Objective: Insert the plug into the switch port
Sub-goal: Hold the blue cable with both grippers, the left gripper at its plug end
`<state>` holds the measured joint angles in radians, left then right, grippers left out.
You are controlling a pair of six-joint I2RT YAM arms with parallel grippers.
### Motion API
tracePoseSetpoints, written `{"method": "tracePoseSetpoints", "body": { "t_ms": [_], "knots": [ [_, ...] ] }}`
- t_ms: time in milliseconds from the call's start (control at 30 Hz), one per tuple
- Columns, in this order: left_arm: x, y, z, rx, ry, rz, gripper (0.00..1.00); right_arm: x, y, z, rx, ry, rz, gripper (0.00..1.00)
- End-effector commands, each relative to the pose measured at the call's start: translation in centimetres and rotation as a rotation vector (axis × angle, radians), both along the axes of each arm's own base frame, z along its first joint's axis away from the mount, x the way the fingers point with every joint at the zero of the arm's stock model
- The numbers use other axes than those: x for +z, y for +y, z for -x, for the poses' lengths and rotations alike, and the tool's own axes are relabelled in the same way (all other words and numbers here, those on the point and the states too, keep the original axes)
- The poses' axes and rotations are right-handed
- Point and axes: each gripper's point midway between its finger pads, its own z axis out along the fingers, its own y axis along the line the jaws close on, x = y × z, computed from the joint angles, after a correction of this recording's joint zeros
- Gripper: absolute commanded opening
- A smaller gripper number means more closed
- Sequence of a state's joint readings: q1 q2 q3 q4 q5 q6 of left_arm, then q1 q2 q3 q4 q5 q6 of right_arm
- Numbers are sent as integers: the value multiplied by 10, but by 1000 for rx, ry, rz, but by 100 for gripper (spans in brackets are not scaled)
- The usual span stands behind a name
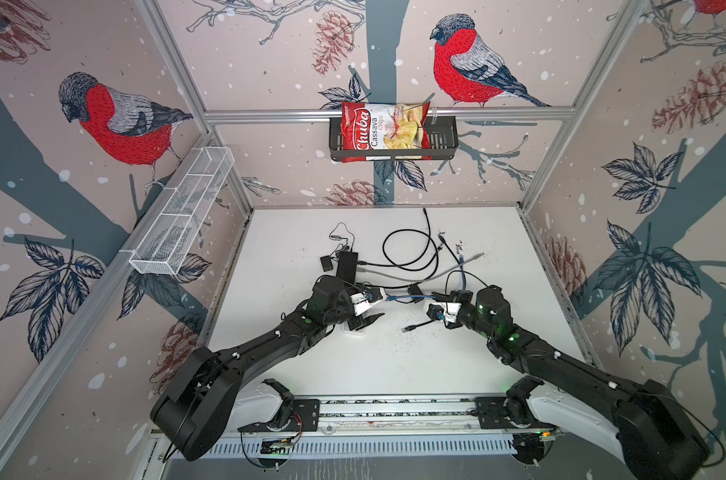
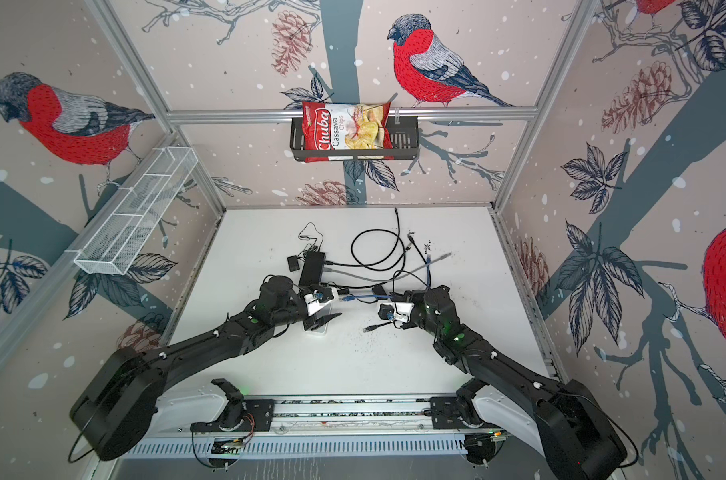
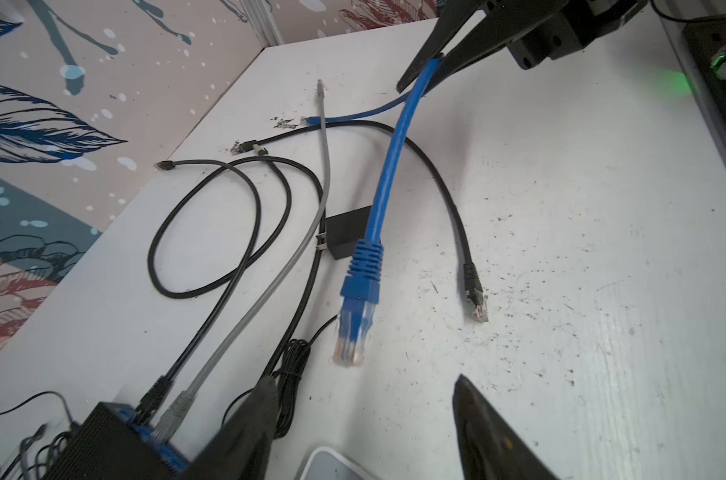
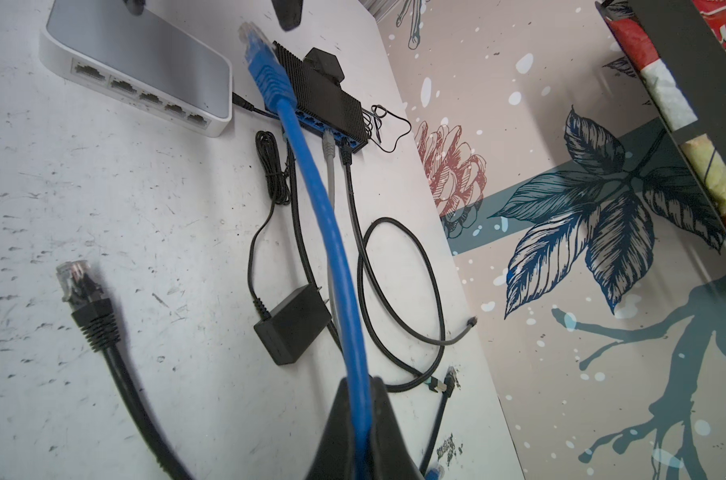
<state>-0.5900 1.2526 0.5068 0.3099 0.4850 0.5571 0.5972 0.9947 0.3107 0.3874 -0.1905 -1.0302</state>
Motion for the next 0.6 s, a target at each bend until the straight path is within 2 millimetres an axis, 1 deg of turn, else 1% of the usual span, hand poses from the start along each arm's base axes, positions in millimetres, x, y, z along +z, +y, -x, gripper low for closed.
{"method": "tracePoseSetpoints", "body": {
  "t_ms": [0,200,367,467,567],
  "knots": [
    [7,-9,2,-57,-3,34,62,8,4,0,17,-35,-14,1],
    [3,-15,-6,-65,10,22,49,8,3,0,16,-39,-14,1],
    [-4,-19,-5,-112,22,-23,40,8,3,0,13,-42,-13,1],
    [-6,-20,-5,-121,52,-39,30,8,3,0,16,-41,-13,1],
    [-8,-20,-5,-127,66,-56,23,8,3,-1,12,-41,-11,1]
  ]
}}
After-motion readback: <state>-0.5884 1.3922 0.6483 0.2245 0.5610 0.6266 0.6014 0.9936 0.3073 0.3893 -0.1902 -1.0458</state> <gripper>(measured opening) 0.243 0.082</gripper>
